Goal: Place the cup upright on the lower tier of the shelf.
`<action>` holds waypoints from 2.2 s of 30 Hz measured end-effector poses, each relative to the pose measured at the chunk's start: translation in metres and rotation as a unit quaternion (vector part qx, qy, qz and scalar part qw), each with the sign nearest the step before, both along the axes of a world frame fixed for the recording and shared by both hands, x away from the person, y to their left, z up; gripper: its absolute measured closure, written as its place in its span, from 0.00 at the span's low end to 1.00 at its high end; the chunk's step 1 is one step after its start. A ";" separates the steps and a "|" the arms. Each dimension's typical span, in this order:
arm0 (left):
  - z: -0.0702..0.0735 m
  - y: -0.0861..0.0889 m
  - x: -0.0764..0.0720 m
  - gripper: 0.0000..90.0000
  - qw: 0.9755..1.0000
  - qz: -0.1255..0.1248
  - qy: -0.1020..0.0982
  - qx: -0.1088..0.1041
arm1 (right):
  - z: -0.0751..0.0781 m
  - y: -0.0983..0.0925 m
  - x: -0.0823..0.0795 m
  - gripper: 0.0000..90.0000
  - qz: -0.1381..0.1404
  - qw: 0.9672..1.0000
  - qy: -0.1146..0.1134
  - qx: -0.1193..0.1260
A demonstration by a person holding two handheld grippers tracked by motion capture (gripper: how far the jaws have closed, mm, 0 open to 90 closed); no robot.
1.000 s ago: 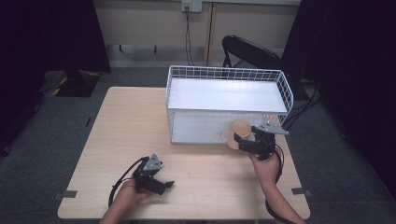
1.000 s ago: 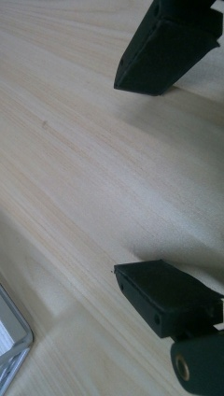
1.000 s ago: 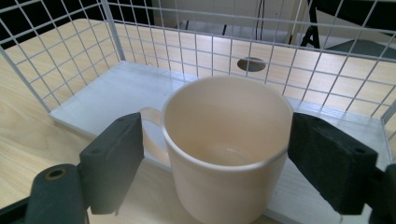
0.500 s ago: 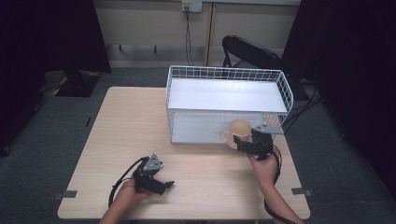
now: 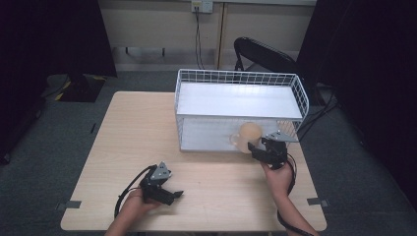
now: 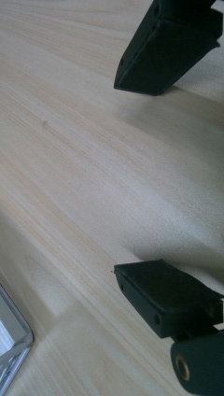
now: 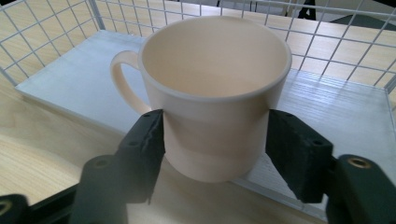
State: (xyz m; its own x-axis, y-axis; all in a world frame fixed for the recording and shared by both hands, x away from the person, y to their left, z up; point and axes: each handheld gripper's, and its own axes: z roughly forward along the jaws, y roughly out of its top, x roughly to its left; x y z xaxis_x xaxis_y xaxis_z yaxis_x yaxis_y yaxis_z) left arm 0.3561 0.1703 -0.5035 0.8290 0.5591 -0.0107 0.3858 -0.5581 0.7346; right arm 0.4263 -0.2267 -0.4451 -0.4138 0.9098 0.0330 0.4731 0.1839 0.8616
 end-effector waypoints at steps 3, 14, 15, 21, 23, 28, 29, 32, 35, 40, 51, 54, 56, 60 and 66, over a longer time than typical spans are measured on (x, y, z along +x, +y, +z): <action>0.000 0.000 0.000 0.11 1.000 0.000 0.000 0.000 | 0.000 0.001 0.001 0.47 -0.003 1.000 0.006 -0.004; 0.000 0.000 0.000 0.11 1.000 0.000 0.000 0.000 | 0.001 0.007 0.004 0.55 -0.019 1.000 -0.003 -0.019; 0.000 0.000 0.000 0.11 1.000 0.000 0.000 0.000 | 0.001 0.007 0.004 0.55 -0.019 1.000 -0.004 -0.018; 0.000 0.000 0.000 0.11 1.000 0.000 0.000 0.000 | 0.001 0.009 0.007 0.57 -0.023 0.999 -0.008 -0.021; 0.000 0.000 0.000 0.11 1.000 0.000 0.000 0.000 | 0.001 0.009 0.007 0.58 -0.025 0.999 -0.009 -0.021; 0.000 0.000 0.000 0.11 1.000 0.000 0.000 0.000 | 0.000 0.012 0.010 0.59 -0.028 0.999 -0.010 -0.024; 0.000 0.000 0.000 0.11 1.000 0.000 0.000 0.000 | -0.001 0.012 0.010 0.59 -0.028 0.999 -0.009 -0.023; 0.000 0.000 0.000 0.11 1.000 0.000 0.000 0.000 | -0.001 0.014 0.012 0.59 -0.030 0.999 -0.007 -0.020; 0.000 0.000 0.000 0.11 1.000 0.000 0.000 0.000 | 0.000 0.015 0.014 0.60 -0.030 0.999 -0.009 -0.022; 0.000 0.000 0.000 0.11 1.000 0.000 0.000 0.000 | -0.001 0.016 0.017 0.60 -0.030 0.999 -0.007 -0.025; 0.000 0.000 0.000 0.11 1.000 0.000 0.000 0.000 | -0.004 0.014 0.016 0.48 -0.020 1.000 -0.003 -0.022; 0.000 0.000 0.000 0.11 1.000 0.000 0.000 0.000 | -0.003 0.012 0.013 0.44 -0.014 1.000 -0.001 -0.016; 0.000 0.000 0.000 0.11 1.000 0.000 0.000 0.000 | -0.002 0.010 0.012 0.40 -0.009 1.000 0.002 -0.014; 0.000 0.000 0.000 0.11 1.000 0.000 0.000 0.000 | 0.000 0.007 0.011 0.30 0.000 1.000 0.009 -0.006; 0.000 0.000 0.000 0.11 1.000 0.000 0.000 0.000 | 0.000 0.005 0.006 0.22 0.008 1.000 0.011 -0.002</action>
